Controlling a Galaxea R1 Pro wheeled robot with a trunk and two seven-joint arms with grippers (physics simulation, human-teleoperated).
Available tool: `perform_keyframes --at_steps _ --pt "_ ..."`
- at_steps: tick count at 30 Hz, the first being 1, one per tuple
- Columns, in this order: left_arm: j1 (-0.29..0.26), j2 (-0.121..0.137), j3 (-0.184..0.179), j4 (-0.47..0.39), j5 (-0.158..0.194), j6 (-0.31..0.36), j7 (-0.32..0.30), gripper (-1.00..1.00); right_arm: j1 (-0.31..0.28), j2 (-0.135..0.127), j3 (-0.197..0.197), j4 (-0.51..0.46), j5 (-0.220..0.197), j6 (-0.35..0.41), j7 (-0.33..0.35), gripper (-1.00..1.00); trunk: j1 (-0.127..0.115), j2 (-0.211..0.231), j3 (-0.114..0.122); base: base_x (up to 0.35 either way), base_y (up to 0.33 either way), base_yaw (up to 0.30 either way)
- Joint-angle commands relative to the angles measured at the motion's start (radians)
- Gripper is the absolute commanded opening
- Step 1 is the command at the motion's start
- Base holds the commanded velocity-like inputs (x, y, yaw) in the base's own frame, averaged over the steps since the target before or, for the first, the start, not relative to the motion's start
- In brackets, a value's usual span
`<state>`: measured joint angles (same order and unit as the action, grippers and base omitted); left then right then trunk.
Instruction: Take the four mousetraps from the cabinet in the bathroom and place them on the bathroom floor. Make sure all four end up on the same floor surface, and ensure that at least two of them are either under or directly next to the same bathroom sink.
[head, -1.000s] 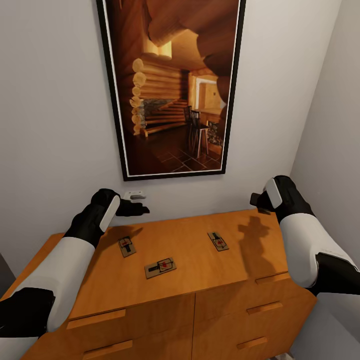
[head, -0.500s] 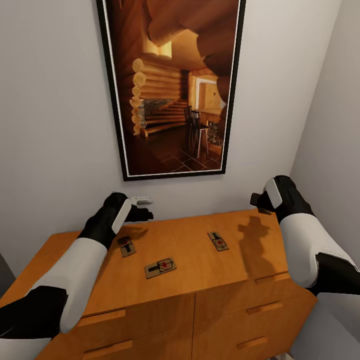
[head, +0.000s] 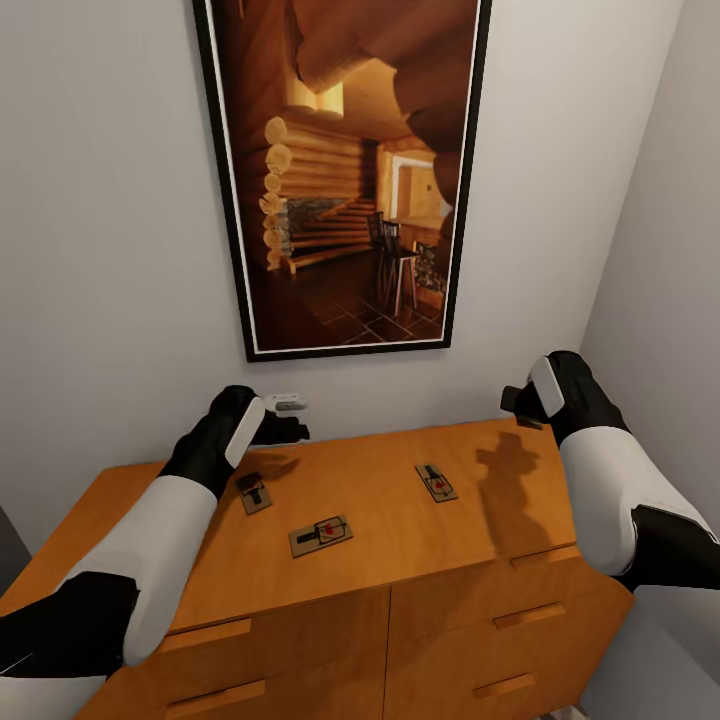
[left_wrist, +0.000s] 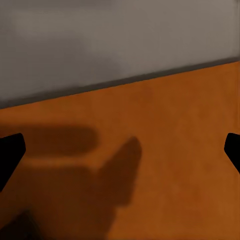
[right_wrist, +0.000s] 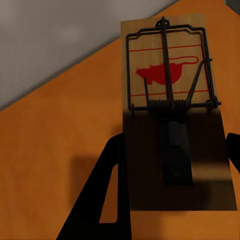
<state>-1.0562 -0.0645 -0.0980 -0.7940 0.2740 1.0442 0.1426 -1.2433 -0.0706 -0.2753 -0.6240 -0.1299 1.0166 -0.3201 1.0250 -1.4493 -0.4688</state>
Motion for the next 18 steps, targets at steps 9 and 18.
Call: perform_keyframes --at_steps 9,18 --pt "-0.001 0.000 -0.002 -0.007 0.012 0.003 0.011 1.00 -0.001 0.000 -0.001 0.000 0.015 0.002 -0.010 -1.00 0.000 -0.001 -0.001 -0.159 0.000 0.000" --pt "-0.001 0.001 -0.002 -0.005 0.013 0.003 0.012 1.00 -0.001 0.001 -0.001 0.001 0.019 0.002 -0.011 -1.00 0.000 -0.001 -0.001 -0.135 0.000 0.000"
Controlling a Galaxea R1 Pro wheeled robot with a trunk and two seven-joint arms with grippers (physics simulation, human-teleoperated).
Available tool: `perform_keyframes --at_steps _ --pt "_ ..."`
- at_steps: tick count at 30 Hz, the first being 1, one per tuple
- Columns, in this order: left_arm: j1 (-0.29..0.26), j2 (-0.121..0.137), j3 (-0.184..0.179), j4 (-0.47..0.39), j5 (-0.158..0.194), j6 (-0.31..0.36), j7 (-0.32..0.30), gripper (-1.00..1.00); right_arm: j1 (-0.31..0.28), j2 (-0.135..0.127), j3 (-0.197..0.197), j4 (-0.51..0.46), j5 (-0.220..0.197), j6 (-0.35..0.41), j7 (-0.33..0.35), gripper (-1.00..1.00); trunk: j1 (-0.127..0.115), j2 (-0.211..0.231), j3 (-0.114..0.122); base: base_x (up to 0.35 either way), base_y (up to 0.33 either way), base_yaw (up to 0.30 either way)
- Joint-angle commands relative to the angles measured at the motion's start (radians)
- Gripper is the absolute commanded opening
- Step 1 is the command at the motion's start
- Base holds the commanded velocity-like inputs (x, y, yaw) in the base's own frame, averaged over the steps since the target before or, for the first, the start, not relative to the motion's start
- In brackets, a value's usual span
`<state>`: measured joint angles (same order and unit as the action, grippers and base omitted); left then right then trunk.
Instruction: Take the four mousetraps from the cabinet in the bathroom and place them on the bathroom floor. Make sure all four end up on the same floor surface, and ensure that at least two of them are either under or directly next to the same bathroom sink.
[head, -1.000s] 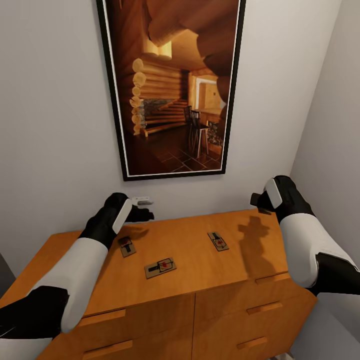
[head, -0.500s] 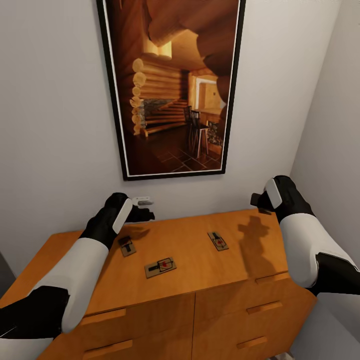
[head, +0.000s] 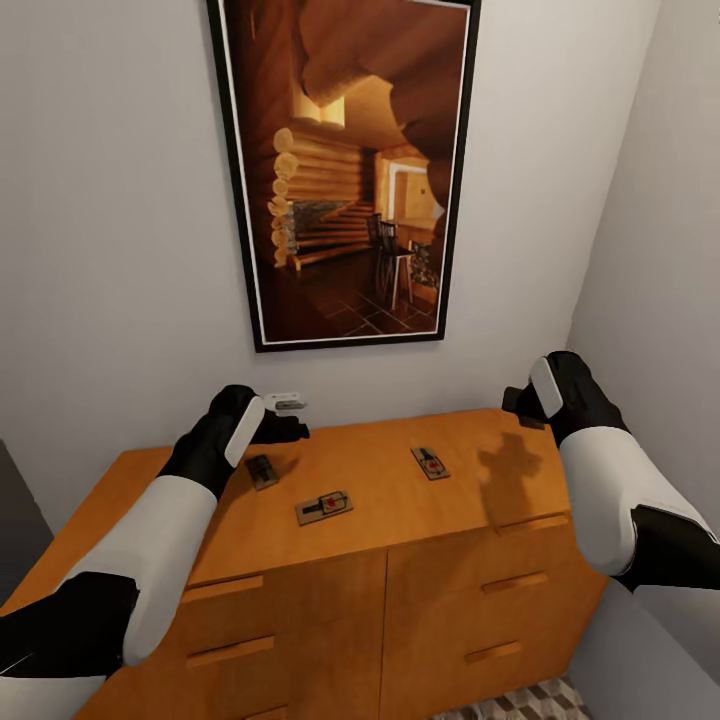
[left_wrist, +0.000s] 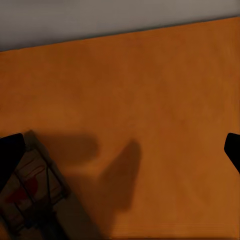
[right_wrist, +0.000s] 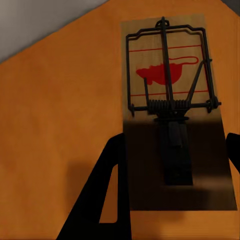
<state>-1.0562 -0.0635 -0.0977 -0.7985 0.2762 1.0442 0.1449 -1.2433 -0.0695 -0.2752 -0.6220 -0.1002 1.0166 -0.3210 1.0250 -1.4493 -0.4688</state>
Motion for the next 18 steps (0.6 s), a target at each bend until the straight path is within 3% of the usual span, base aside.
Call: perform_keyframes --at_steps 1,7,18 --pt "-0.001 0.000 -0.002 0.000 0.010 0.003 0.010 1.00 -0.001 0.000 -0.001 -0.001 -0.011 0.002 -0.010 -1.00 0.000 -0.001 -0.001 -0.017 0.000 0.000" --pt "-0.001 0.003 -0.002 0.001 0.009 0.002 0.010 1.00 -0.001 0.000 -0.001 0.005 -0.010 0.002 -0.012 -1.00 0.000 -0.001 -0.001 -0.007 0.000 0.038" --pt "-0.001 0.006 -0.002 0.004 0.009 0.002 0.010 1.00 -0.001 0.004 -0.002 0.008 -0.010 0.002 -0.012 -1.00 0.000 -0.001 -0.001 0.000 0.000 0.231"
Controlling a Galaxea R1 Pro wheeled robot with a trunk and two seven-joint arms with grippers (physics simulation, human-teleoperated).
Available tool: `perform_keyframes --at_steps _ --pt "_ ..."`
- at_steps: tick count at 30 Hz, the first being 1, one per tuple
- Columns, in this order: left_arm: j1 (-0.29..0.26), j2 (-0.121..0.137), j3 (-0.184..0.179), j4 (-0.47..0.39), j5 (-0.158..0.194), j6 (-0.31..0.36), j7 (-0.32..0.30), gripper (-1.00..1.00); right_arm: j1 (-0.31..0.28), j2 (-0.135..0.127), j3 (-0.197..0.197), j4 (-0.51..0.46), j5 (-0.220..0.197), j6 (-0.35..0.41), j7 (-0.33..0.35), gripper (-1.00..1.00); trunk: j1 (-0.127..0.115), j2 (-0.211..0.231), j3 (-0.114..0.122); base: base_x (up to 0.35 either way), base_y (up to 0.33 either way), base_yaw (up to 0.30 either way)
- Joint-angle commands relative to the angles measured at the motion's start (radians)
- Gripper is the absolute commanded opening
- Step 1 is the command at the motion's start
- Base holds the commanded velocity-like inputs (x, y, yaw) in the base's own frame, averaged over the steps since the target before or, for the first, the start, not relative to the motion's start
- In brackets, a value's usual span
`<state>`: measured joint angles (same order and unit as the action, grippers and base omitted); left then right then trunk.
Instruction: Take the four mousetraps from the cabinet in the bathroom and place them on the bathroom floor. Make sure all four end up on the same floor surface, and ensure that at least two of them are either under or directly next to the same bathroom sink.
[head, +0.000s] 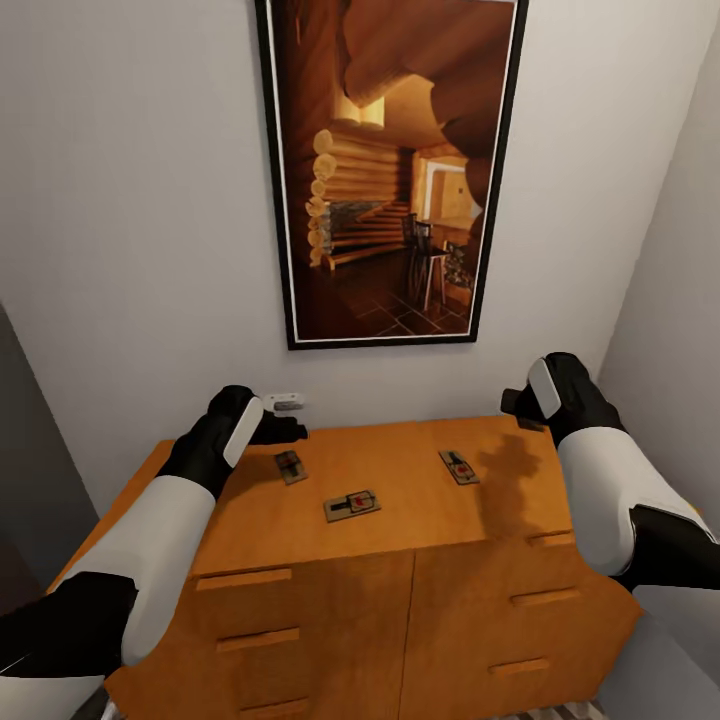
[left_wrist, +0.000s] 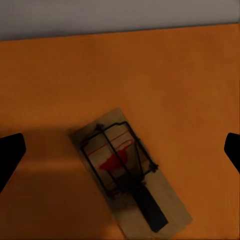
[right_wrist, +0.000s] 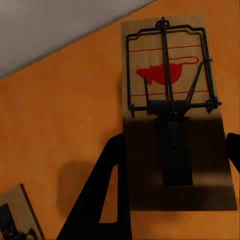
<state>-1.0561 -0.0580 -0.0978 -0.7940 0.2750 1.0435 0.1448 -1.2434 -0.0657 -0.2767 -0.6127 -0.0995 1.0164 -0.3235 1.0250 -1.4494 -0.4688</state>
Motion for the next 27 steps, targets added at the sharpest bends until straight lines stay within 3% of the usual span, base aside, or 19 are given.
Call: perform_keyframes --at_steps 1,18,27 --pt "-0.001 0.000 -0.002 0.000 0.010 0.003 0.010 1.00 -0.001 0.000 -0.001 -0.001 -0.011 0.002 -0.009 -1.00 0.000 -0.001 -0.001 0.000 0.000 0.138" --pt "-0.001 0.010 -0.002 0.025 0.009 0.000 0.012 1.00 -0.001 0.001 0.000 -0.001 -0.008 0.002 -0.010 -1.00 0.000 -0.001 -0.001 0.000 0.000 0.017" --pt "-0.001 0.013 0.001 0.040 0.009 -0.009 0.015 1.00 -0.001 -0.002 0.000 -0.010 0.102 0.002 -0.008 -1.00 0.000 -0.001 -0.001 0.014 -0.052 0.000"
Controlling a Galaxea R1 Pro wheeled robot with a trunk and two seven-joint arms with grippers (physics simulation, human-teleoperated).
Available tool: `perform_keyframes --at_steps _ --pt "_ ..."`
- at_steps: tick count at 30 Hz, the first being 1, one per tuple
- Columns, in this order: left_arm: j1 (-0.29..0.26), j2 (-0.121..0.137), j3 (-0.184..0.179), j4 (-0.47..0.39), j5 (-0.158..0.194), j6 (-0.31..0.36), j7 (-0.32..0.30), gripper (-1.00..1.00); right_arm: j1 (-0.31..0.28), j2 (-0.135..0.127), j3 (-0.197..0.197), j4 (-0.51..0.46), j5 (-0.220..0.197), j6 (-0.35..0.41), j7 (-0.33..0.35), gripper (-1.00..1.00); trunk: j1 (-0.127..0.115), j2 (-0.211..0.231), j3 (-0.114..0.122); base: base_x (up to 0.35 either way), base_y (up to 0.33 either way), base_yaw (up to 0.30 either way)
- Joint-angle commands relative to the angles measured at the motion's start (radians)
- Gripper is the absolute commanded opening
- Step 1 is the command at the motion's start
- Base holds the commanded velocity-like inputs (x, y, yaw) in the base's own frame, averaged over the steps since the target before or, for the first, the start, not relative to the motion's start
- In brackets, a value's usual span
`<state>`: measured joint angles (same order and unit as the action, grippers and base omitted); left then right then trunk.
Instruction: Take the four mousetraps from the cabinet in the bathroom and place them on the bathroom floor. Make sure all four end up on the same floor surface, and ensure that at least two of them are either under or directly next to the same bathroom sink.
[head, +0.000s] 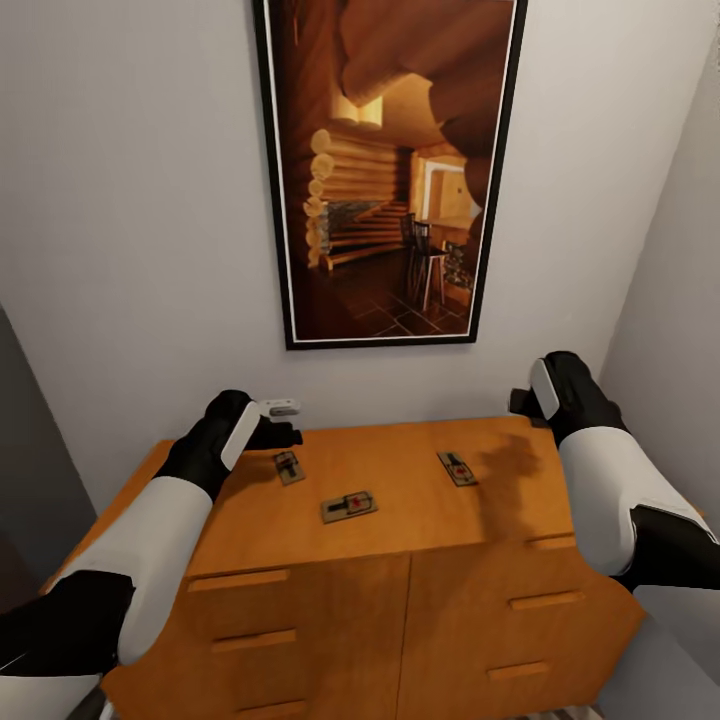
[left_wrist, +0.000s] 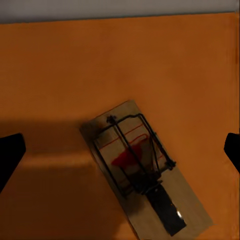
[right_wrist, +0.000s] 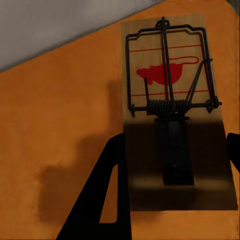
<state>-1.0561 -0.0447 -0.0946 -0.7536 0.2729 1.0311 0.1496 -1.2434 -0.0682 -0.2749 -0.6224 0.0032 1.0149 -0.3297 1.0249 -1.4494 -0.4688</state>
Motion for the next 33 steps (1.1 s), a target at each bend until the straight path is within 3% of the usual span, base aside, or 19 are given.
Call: perform_keyframes --at_steps 1,15,20,30,33 --pt "-0.001 0.000 -0.001 -0.001 0.010 0.002 0.011 1.00 -0.001 0.000 -0.002 -0.002 0.007 0.004 -0.002 -1.00 0.000 -0.001 -0.001 0.084 -0.210 0.000" --pt "-0.001 -0.001 -0.002 -0.005 0.009 0.003 0.013 1.00 -0.001 0.006 -0.005 -0.002 0.019 0.005 -0.001 -1.00 0.000 -0.001 -0.001 0.030 -0.063 0.002" --pt "-0.001 -0.001 -0.002 -0.003 0.009 0.003 0.013 1.00 -0.001 0.006 -0.006 0.001 0.011 0.006 0.001 -1.00 0.000 -0.001 -0.001 0.001 -0.001 0.173" --pt "-0.001 -0.001 -0.002 -0.001 0.009 0.003 0.013 1.00 0.001 0.011 -0.005 0.007 0.011 0.016 0.048 -1.00 0.000 -0.001 -0.001 0.000 0.000 0.180" --pt "-0.001 -0.001 -0.002 0.000 0.009 0.003 0.013 1.00 0.002 0.010 -0.005 0.008 0.012 0.032 0.096 -1.00 0.000 -0.001 -0.001 0.000 0.000 0.020"
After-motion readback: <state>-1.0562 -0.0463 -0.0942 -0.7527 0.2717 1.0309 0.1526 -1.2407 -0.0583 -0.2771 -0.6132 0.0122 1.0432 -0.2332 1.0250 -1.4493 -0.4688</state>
